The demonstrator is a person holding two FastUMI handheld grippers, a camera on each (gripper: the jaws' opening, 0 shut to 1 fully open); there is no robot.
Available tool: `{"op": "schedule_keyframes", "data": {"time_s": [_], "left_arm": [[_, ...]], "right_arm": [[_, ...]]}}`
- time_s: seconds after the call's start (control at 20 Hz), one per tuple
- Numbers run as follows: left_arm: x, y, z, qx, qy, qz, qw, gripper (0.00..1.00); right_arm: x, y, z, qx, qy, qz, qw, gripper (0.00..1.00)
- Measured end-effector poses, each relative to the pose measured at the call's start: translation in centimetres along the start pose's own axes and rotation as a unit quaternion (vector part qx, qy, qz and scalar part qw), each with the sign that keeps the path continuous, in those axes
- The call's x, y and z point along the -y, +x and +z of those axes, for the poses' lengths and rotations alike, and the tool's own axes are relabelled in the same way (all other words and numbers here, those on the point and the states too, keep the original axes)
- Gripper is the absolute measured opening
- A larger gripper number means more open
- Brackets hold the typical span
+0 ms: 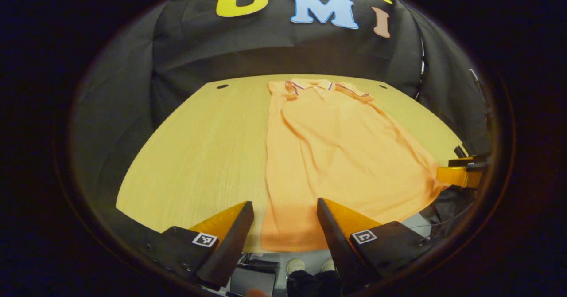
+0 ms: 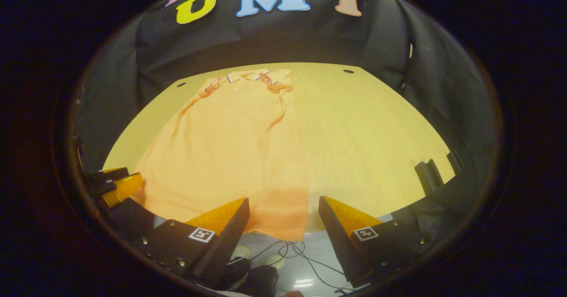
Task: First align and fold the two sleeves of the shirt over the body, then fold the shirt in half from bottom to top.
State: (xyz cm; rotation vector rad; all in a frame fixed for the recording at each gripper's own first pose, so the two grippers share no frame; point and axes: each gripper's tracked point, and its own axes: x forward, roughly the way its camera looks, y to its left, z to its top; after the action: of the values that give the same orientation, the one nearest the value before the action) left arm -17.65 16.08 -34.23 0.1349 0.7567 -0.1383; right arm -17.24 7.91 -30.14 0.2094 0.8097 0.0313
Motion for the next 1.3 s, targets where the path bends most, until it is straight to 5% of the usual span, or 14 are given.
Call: {"op": "schedule_keyframes", "data": {"time_s": [0.6,0.75,0.8,0.9,1.0,1.05,1.3], "left_arm": [[0.6,0.0,-1.0,0.005,0.001,0.003,1.000,0.95],[2.1,-0.1,-1.0,0.006,0.016,-0.007,1.000,0.66],[2.6,0.1,-1.0,0.009,0.019,-0.010,1.000,0.54],[3.5,0.1,-1.1,0.016,0.021,-0.016,1.000,0.34],[3.5,0.1,-1.1,0.016,0.021,-0.010,1.000,0.10],[3.5,0.2,-1.0,0.009,0.019,-0.008,1.000,0.10],[3.0,0.2,-0.6,-0.023,-0.030,0.000,0.999,0.06]], "right_arm": [[-0.8,0.6,-1.5,-0.017,-0.007,-0.003,1.000,0.96],[-0.9,0.7,-1.6,-0.016,-0.016,0.001,1.000,0.73],[-1.1,0.8,-1.6,-0.014,-0.018,0.011,1.000,0.76],[-1.1,0.7,-1.5,-0.010,-0.001,0.008,1.000,0.35],[-1.2,0.9,-1.6,-0.013,-0.009,0.021,1.000,0.35],[-1.4,0.7,-1.5,-0.012,0.007,0.023,1.000,0.05],[-1.2,0.4,-0.7,-0.023,0.035,0.066,0.997,0.00]]}}
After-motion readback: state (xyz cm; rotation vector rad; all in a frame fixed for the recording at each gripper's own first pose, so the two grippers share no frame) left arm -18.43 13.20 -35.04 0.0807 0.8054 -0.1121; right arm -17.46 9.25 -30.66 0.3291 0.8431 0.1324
